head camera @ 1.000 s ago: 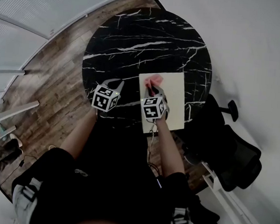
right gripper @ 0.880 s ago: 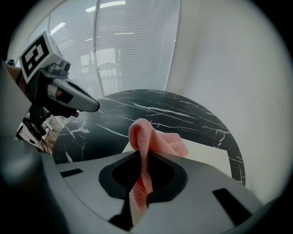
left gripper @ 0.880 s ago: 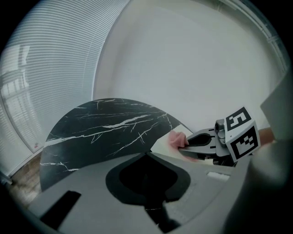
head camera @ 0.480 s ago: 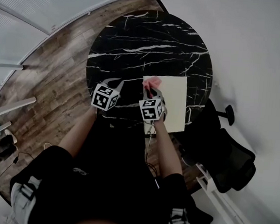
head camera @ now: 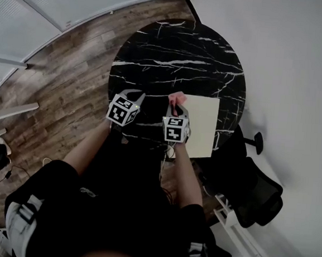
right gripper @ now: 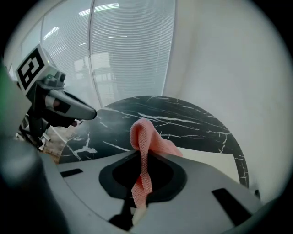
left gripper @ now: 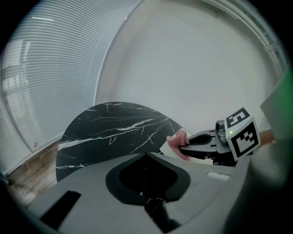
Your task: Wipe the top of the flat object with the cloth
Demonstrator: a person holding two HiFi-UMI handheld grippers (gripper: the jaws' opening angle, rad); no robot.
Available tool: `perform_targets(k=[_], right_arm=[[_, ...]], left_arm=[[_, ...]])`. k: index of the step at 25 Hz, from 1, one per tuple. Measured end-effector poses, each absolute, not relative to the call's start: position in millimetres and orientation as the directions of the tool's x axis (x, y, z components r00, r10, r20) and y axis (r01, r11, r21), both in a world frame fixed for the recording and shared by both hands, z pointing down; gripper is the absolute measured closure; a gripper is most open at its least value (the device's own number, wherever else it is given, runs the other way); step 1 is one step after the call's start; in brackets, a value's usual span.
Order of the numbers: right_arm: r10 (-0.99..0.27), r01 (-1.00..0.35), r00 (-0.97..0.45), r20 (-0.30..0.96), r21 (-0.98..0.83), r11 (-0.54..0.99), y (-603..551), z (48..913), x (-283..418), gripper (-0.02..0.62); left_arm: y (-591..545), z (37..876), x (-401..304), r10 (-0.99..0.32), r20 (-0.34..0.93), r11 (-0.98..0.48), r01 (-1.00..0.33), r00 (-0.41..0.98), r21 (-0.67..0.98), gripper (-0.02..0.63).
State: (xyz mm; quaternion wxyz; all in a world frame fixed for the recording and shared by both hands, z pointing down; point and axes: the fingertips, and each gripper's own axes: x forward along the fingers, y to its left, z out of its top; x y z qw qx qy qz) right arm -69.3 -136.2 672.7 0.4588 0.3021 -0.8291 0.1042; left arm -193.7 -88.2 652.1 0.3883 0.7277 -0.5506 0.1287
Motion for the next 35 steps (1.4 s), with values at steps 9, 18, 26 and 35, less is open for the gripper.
perform_targets(k=[9,18,26,35], right_arm=[[-0.625,-0.789,-0.412,0.663,0.084,0.609,-140,616,-78,0.578],[-0.605,-0.864,-0.435,0.666,-0.121,0.489,-81,587,-37,0.578],[-0.688,-0.922,-0.362,0.629,-0.131,0.365,-28,569,39,0.578],[-0.766,-0.95,-0.313,0.562,-0.165,0.267,28,558,102,0.578]], left_arm=[[-94,621,-209,-0.686,0.572,-0.254,-0.885,0.45,0.391,0.606],[-87,588,-146,-0.589,0.533,-0.485,-0.793,0.608,0.37,0.606],[-63,575,-78,-0.527,0.528,-0.58,-0.736,0.666,0.348,0.606],[-12,557,-30,-0.504,0.547,-0.617,-0.721,0.669,0.315,0.606]])
